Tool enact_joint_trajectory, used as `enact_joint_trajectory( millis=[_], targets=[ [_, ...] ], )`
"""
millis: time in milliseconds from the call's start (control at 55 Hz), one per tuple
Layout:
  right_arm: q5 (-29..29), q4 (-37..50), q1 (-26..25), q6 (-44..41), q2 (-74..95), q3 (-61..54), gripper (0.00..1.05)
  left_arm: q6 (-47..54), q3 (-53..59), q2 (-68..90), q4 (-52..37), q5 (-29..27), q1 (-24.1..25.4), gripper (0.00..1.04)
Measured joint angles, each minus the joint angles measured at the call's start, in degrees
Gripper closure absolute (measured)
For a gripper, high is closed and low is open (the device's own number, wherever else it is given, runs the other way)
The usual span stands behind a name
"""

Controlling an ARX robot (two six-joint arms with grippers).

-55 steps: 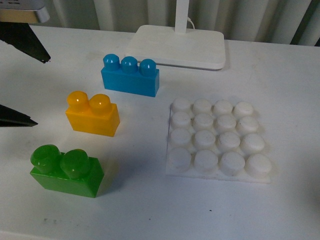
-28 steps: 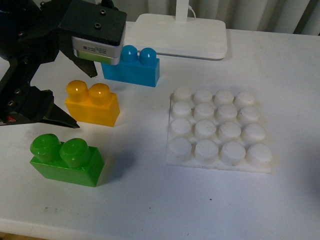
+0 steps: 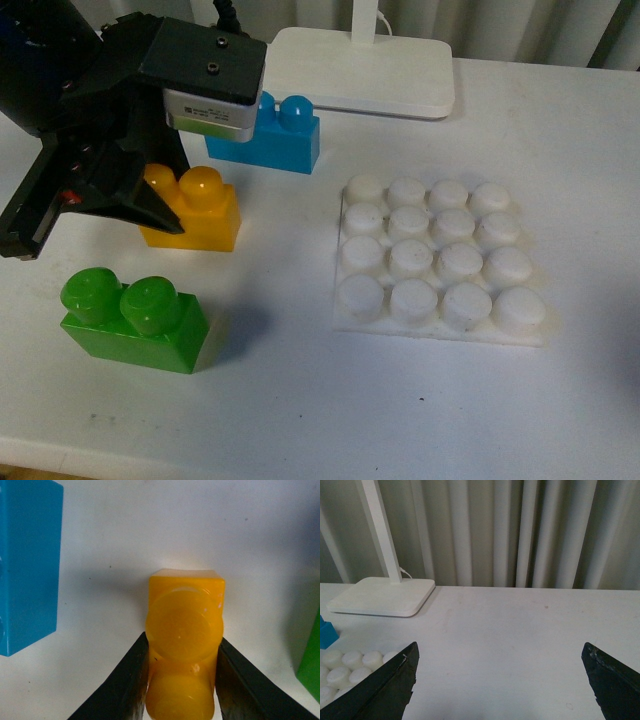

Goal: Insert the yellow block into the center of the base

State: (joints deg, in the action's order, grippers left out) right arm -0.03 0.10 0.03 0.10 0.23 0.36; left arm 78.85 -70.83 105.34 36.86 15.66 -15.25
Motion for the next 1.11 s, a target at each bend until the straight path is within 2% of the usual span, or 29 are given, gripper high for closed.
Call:
enact_joint_trajectory(
  millis=[255,673,1109],
  targets=[
    [0.0,0.0,0.0,0.0,0.0,0.0,0.09,-6.6,-1.9,-0.8,-2.6,4.9,-3.9,0.73],
    [0.0,0.0,0.0,0.0,0.0,0.0,0.09,-10.7,-13.2,2.8,0.7,3.2,-13.4,0.73],
    [0.0,0.0,0.0,0.0,0.0,0.0,0.09,-11.0,-20.0,8.2,6.3,0.7,-18.3,0.74]
  ],
)
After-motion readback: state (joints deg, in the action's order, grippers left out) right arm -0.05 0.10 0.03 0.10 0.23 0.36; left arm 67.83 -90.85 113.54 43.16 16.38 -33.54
